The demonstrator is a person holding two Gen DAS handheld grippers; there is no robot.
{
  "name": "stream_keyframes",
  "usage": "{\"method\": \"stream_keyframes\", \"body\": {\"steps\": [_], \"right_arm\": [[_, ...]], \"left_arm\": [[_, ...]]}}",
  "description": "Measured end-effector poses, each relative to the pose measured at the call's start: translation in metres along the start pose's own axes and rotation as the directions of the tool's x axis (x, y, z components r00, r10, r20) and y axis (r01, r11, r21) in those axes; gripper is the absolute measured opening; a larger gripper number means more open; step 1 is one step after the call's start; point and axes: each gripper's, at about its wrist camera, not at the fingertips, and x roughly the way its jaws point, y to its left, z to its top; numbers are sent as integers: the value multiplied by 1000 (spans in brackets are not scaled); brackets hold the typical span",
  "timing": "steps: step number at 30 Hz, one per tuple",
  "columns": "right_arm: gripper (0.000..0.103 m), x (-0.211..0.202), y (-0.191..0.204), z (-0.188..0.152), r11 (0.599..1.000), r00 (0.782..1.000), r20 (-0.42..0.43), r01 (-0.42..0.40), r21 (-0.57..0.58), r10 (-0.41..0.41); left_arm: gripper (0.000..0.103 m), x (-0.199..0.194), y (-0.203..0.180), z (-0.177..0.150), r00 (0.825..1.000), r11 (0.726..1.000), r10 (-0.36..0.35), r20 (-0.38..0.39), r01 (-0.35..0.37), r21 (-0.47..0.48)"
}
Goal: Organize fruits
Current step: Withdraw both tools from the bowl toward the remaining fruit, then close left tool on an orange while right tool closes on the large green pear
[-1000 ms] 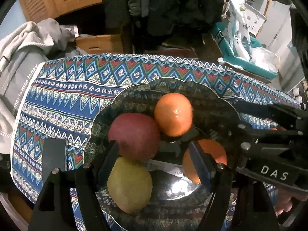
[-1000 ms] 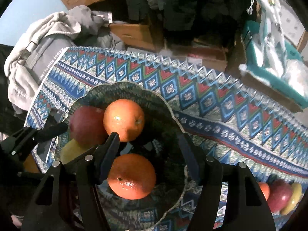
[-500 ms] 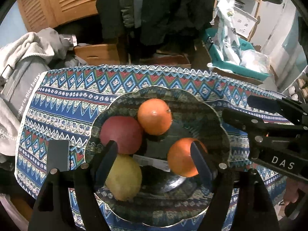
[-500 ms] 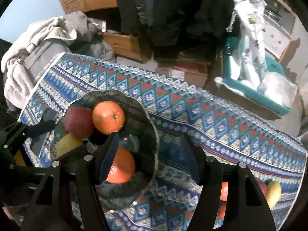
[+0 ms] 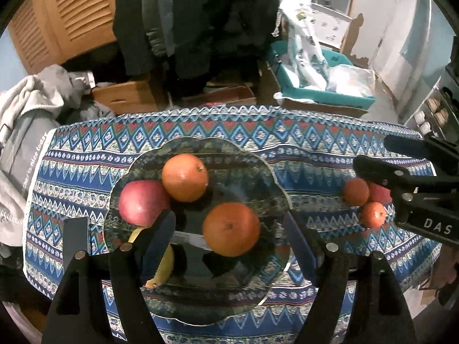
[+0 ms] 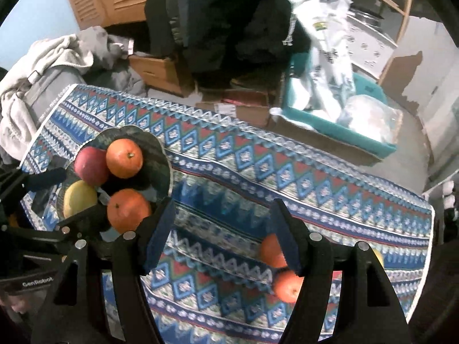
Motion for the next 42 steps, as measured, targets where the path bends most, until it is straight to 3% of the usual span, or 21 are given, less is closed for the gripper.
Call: {"method": "stream_keyframes", "body": {"steps": [9, 20, 42], "right_arm": [[73, -31, -37, -22, 999, 999, 18, 27, 39, -28], [74, -55, -89, -53, 990, 996, 9, 91, 108, -92], [78, -63, -204, -106, 947, 985, -42, 170, 273, -165]], "left_arm": [[80, -9, -32, 1, 999, 998, -52, -5, 52, 35], [80, -7, -73, 3, 999, 992, -52, -15, 54, 113], [80, 19, -154, 26, 994, 977, -82, -66, 93, 194]]}}
